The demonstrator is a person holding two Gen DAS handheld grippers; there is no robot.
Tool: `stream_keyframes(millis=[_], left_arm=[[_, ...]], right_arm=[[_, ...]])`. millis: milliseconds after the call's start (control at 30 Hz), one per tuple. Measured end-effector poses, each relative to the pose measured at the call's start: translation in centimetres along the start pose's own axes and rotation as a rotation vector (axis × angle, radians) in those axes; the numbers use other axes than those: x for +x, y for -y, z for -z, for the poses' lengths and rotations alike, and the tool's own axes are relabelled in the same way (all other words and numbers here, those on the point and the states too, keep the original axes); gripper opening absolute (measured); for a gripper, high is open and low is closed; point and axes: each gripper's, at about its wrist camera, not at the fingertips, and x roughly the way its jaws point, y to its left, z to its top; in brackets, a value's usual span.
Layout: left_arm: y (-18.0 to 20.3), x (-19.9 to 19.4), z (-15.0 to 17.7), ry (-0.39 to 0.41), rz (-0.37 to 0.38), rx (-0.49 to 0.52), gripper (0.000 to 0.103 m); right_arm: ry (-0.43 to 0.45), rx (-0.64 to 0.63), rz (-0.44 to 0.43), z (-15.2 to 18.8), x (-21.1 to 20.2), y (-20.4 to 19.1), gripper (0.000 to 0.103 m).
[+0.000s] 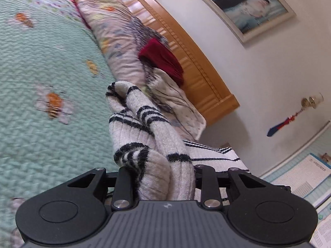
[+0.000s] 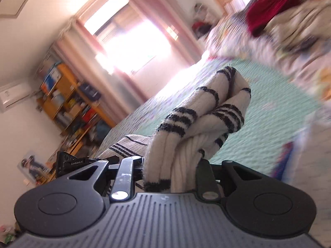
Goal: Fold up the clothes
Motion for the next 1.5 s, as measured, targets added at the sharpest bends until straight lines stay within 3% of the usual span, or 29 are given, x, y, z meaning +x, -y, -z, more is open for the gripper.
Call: stream_keyframes(millis=[167, 233, 367, 433, 467, 533, 600, 700, 867, 933, 1067, 1167, 1233, 1333, 1400, 1500], left_arm=[[7.8, 13.4, 1.3, -0.136, 0.114, 0.067, 0.031], [10.1, 18.7, 2.6, -0.201, 0.104, 0.114, 0.035], [9.3, 27.2, 6.8, -0.312, -0.022, 0.068, 0.046], [7.3, 28.9, 8.6, -0.340, -0.125, 0.043, 0.053], [6.4, 28.7, 8.9, -0.339, -0.135, 0.029, 0.054], [4.7, 28.2, 9.4, -0.336, -0.147, 0.001, 0.062], [4.2, 26.9, 9.1, -0.326, -0.137, 0.006, 0.069], [4.0, 23.8, 8.1, -0.275, -0.144, 0.005, 0.074], [3.5, 17.9, 7.3, -0.204, -0.150, -0.009, 0.079], [3.7, 15.1, 7.9, -0.184, -0.157, 0.032, 0.086], [4.0, 9.2, 10.4, -0.142, -0.182, 0.095, 0.089], [5.4, 4.7, 12.6, -0.087, -0.269, 0.218, 0.096], [6.6, 1.5, 14.3, -0.023, -0.359, 0.318, 0.100], [7.2, -3.6, 16.3, 0.044, -0.466, 0.386, 0.102], [7.2, -6.9, 17.4, 0.083, -0.541, 0.397, 0.102], [6.5, -11.5, 19.1, 0.114, -0.747, 0.391, 0.102]], right_arm=[[0.157, 0.037, 0.157, -1.8, -11.8, 5.0, 0.024], [0.216, 0.068, 0.222, -1.5, -15.9, 7.6, 0.024], [0.269, 0.200, 0.349, 1.3, -20.7, 14.4, 0.028], [0.242, 0.309, 0.434, 3.7, -20.8, 18.8, 0.039], [0.219, 0.369, 0.496, 5.1, -20.6, 21.0, 0.042], [0.206, 0.436, 0.566, 7.6, -20.6, 24.4, 0.045], [0.302, 0.501, 0.463, 9.6, -21.8, 25.9, 0.050], [0.399, 0.543, 0.403, 11.1, -23.1, 26.8, 0.060], [0.472, 0.545, 0.503, 10.8, -25.6, 24.8, 0.062], [0.537, 0.510, 0.536, 11.3, -27.5, 22.8, 0.062], [0.659, 0.375, 0.574, 11.8, -29.2, 17.8, 0.065], [0.636, 0.165, 0.575, 11.2, -26.7, 12.1, 0.071], [0.570, 0.009, 0.550, 10.8, -22.9, 8.0, 0.082], [0.446, -0.184, 0.430, 10.7, -15.1, 2.8, 0.089], [0.367, -0.234, 0.318, 11.3, -10.0, 0.3, 0.090], [0.249, -0.272, 0.191, 12.9, -2.1, -3.3, 0.090]])
